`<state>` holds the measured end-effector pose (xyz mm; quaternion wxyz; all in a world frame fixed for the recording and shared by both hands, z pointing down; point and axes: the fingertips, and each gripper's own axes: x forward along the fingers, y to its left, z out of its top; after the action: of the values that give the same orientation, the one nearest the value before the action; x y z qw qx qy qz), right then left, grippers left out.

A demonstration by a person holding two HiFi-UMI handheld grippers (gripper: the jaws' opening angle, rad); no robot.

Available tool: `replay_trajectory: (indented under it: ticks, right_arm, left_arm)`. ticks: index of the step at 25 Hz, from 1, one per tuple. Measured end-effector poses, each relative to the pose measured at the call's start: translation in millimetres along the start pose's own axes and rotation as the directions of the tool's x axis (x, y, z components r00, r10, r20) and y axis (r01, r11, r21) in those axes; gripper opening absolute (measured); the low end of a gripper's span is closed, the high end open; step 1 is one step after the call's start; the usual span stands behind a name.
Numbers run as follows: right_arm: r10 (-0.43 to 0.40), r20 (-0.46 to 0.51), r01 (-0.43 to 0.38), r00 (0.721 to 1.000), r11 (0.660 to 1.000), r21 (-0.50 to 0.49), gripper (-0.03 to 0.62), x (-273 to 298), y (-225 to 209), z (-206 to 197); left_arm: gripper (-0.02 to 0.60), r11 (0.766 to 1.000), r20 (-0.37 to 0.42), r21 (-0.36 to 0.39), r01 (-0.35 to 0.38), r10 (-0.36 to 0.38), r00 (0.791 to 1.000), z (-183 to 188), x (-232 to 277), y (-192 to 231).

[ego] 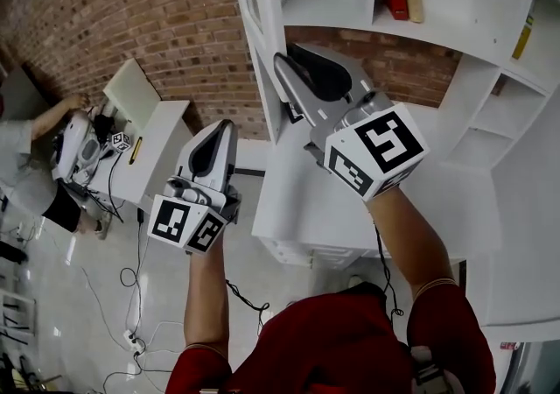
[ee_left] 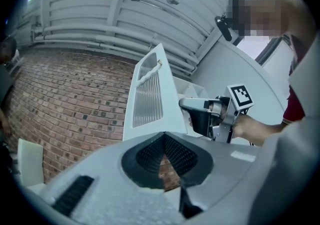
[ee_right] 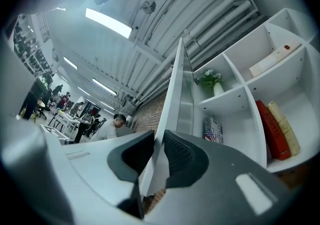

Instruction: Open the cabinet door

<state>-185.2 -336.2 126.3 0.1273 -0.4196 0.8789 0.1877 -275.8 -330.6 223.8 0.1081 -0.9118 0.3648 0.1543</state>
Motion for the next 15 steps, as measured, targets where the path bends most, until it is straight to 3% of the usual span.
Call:
replay_trajectory:
  ticks: [7, 15]
  right_arm:
    - [-0.021, -0.001, 0.021, 1.000, 1.000, -0.014, 0.077, 18.6, 24.0, -0.9]
    - [0.017, -0.010, -0.017, 1.000, 1.000, -0.013, 0.080, 38.1, 49.0, -4.8]
  left_arm:
    - [0.000, 1.000, 0.001, -0.014, 0.001, -0.001, 1.000, 5.4, -24.2, 11.4]
    - [0.000, 1.000, 0.022, -0.013, -0.001, 0.002, 1.000, 18.6, -43.8, 15.7]
